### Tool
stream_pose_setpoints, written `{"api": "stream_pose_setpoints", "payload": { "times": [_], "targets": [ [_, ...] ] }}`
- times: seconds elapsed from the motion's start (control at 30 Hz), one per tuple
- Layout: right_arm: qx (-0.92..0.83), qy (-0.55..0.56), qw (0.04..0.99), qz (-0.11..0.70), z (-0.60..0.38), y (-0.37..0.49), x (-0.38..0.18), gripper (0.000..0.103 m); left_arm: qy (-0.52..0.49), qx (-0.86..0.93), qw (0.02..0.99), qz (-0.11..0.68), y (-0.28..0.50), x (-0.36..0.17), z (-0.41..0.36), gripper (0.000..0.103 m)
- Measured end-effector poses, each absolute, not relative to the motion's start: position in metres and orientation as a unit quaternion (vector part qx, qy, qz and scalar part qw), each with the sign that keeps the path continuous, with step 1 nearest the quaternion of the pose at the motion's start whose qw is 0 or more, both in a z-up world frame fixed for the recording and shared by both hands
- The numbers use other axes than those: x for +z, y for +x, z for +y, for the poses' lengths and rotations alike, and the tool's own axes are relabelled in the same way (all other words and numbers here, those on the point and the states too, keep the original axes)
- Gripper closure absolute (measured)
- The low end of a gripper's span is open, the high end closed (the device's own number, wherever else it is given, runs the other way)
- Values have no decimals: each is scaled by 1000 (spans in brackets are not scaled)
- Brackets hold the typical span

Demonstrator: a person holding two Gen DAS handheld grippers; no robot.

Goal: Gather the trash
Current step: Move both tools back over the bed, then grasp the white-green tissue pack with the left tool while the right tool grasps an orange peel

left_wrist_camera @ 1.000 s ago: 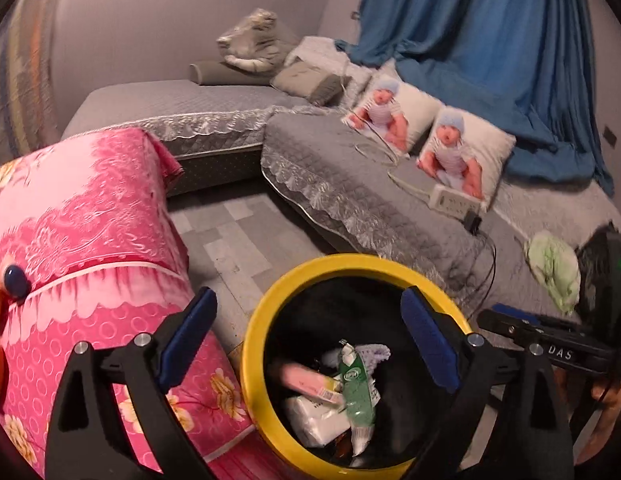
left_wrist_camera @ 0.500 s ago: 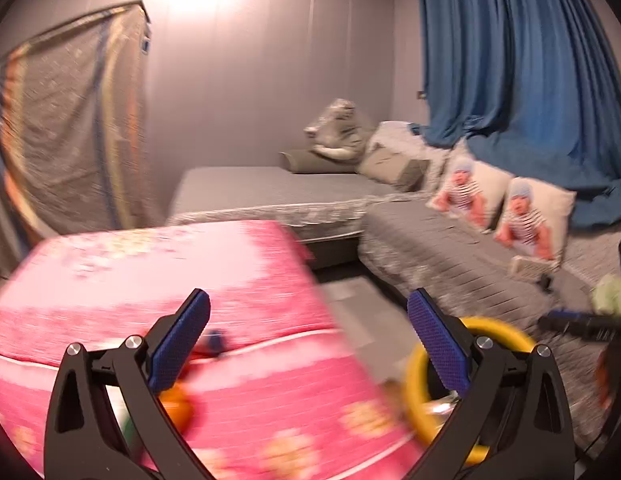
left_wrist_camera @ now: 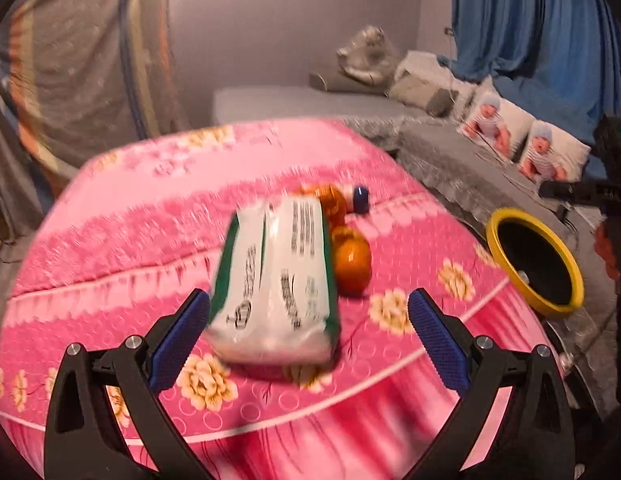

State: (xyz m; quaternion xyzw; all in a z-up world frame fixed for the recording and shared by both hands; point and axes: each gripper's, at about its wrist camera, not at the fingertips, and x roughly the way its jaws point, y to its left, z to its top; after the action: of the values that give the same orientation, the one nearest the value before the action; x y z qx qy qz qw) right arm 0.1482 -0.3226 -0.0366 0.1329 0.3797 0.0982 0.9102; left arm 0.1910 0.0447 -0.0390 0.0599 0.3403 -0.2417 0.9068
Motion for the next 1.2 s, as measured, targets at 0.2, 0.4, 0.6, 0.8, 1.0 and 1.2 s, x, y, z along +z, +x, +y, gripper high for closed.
{"api": "stream_pose_setpoints", "payload": {
  "times": [0.2, 0.4, 0.6, 0.8, 1.0, 1.2],
  "targets": [
    [126, 109, 908, 385, -294, 159, -35, 37, 69, -255, 894, 361, 208, -61, 40, 8],
    [134, 107, 905, 389, -288, 165, -38, 37, 71, -259, 875, 404, 232, -84, 34, 8],
    [141, 109, 901, 395, -286, 171, -44, 37, 86, -234, 868, 429, 251, -96, 25, 8],
    [150, 93, 900, 398, -276, 173, -45, 37, 68, -207, 872, 438, 266, -98, 31, 25],
    [165, 68, 895, 410, -253, 185, -49, 37, 33, -220, 877, 426, 263, -82, 44, 74],
    [207, 58, 876, 432, -215, 201, -64, 37, -3, -210, 891, 403, 259, -74, 62, 80]
  ]
}}
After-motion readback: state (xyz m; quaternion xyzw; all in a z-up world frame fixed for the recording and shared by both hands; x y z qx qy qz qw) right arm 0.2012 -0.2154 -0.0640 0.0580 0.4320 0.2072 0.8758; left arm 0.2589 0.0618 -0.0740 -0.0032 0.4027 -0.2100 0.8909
